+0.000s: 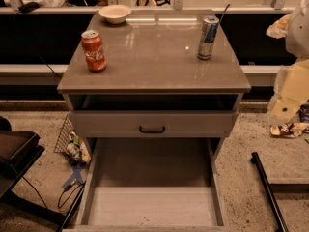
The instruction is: Knock coke can over
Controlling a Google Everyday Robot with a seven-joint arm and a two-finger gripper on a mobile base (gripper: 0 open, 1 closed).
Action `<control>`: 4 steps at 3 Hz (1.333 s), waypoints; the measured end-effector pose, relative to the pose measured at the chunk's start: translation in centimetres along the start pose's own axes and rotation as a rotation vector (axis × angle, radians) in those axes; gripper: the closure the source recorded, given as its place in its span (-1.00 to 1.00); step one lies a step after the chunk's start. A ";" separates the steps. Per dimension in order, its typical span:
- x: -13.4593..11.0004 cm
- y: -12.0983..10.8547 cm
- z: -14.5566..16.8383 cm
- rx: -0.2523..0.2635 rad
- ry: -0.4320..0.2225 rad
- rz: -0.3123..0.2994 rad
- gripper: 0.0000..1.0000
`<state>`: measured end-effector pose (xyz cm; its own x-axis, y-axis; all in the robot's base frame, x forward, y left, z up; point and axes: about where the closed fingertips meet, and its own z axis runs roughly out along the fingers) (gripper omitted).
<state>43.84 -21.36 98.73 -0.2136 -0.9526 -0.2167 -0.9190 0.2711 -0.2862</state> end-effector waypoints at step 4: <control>-9.0 -3.7 7.6 0.020 -0.555 0.198 -1.00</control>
Offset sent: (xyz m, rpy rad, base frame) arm 0.0456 0.0318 -0.0095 0.2677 -0.1439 -0.0521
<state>51.71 -12.78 94.64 -0.1699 -0.6706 -0.7221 -0.8720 0.4436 -0.2068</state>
